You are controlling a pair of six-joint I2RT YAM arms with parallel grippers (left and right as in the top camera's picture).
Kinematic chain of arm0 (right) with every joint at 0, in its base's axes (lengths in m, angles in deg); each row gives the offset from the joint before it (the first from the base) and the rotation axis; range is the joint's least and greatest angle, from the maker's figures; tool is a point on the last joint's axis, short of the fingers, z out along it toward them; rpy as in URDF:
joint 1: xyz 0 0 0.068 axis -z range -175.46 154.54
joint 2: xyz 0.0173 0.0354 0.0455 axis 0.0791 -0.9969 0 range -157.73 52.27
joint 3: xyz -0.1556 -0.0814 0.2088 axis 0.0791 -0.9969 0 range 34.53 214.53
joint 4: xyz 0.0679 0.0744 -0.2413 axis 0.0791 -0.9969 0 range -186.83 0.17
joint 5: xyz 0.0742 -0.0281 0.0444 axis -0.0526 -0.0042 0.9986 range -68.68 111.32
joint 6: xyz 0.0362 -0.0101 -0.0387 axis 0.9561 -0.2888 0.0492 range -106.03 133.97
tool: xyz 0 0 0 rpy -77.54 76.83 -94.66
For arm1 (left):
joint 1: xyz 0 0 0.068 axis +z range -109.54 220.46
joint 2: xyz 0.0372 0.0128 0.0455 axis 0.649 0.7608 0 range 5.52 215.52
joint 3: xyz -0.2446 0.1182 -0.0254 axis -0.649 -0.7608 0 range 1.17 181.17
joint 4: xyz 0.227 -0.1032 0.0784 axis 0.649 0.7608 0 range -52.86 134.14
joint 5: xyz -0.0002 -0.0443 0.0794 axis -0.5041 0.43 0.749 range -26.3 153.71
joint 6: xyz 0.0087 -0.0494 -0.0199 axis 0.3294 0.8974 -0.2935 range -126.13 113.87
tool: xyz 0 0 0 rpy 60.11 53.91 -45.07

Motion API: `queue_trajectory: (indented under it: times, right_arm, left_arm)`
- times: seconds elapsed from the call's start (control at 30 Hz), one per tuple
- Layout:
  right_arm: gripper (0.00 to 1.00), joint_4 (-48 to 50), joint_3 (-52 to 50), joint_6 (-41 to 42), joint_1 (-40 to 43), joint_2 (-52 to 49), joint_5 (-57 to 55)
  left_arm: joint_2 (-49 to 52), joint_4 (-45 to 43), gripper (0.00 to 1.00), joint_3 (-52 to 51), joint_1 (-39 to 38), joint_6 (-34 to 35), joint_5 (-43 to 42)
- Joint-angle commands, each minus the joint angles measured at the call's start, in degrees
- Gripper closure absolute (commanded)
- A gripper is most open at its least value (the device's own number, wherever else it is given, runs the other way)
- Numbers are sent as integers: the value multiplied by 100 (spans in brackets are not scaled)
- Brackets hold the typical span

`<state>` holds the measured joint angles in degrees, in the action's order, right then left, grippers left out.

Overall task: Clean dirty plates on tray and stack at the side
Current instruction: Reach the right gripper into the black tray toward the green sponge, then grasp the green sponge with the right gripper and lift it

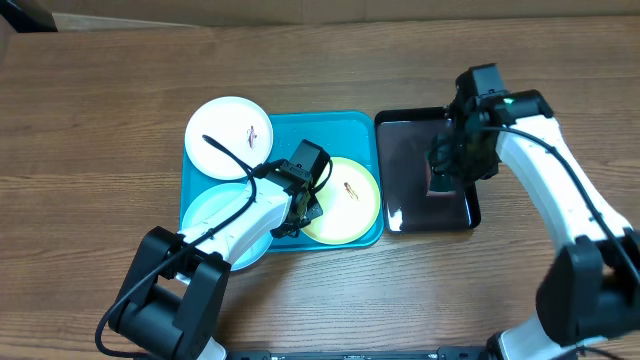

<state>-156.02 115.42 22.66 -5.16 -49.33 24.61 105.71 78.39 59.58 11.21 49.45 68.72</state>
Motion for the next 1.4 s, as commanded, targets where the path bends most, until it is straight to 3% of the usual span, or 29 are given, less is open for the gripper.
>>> queue_trajectory:
  times: [0.0, 0.43, 0.73, 1.37]
  right_arm:
    - [45, 144, 7, -245, -2, -223, -216]
    - [40, 881, -435, -446, 0, -409, -238]
    - [47, 1851, -1217, -444, 0, -409, -234]
    - [51, 2153, -1346, -446, 0, -409, -234]
  left_arm:
    - [-42, 24, 96, -83, 2, 13, 138]
    - [-42, 24, 96, -83, 2, -9, 138]
    - [-42, 24, 96, -83, 2, -9, 138]
    - [-42, 26, 96, -83, 2, -11, 138]
